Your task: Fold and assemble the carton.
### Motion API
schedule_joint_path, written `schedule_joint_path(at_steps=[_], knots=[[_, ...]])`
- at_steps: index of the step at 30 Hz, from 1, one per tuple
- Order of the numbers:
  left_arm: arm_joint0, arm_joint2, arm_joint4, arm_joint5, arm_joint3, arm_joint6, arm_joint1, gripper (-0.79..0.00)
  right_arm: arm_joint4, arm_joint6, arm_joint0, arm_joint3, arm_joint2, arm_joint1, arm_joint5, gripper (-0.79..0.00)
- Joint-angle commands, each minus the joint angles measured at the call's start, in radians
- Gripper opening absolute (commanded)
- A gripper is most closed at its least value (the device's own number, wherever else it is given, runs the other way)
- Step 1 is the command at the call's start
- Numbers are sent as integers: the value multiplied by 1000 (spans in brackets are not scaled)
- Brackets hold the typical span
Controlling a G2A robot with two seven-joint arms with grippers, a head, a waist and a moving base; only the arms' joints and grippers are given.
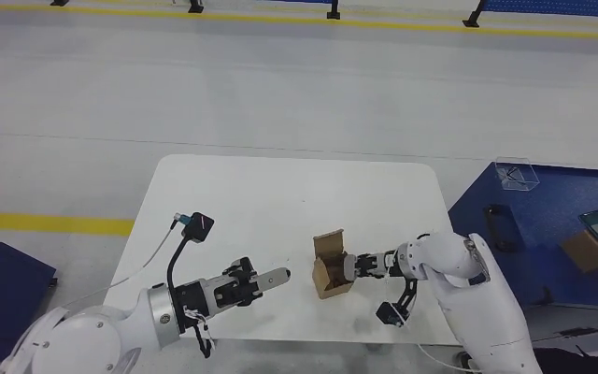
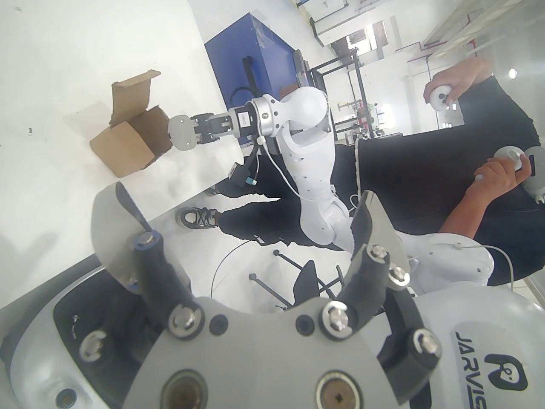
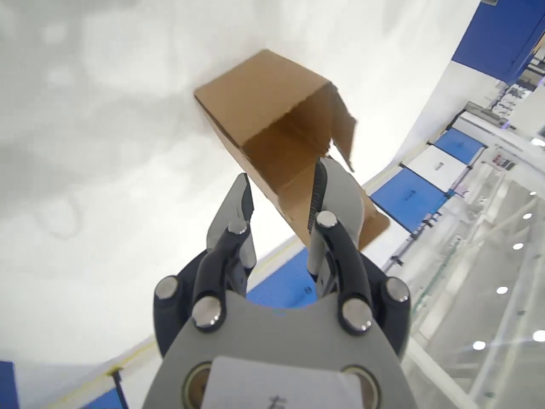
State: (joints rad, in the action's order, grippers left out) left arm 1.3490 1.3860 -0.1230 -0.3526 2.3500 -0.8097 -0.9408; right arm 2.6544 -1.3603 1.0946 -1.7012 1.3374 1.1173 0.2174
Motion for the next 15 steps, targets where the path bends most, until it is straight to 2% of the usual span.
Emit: schedule_joint_path(at_steps=[1, 2, 3, 4, 5, 7, 10, 13, 15], knots=[[0, 0, 0, 0, 0, 0, 0, 0, -18, 60, 15, -54, 22, -6, -135, -533], [0, 0, 0, 0, 0, 0, 0, 0, -5, 98, 29, -85, 35, -8, -222, -566], [0, 0, 0, 0, 0, 0, 0, 0, 4, 132, 49, -99, 54, -11, -302, -640], [0, 0, 0, 0, 0, 0, 0, 0, 5, 162, 69, -108, 75, -15, -364, -785], [0, 0, 0, 0, 0, 0, 0, 0, 11, 195, 88, -122, 96, -18, -429, -785], [0, 0, 0, 0, 0, 0, 0, 0, 11, 287, 126, -135, 137, -25, -623, -785], [0, 0, 0, 0, 0, 0, 0, 0, -13, 461, 166, -123, 201, -31, -811, -785], [0, 0, 0, 0, 0, 0, 0, 0, -257, 704, 158, -111, 265, -37, -1085, -785], [0, 0, 0, 0, 0, 0, 0, 0, -481, 919, 145, -88, 292, -34, -1201, -785]])
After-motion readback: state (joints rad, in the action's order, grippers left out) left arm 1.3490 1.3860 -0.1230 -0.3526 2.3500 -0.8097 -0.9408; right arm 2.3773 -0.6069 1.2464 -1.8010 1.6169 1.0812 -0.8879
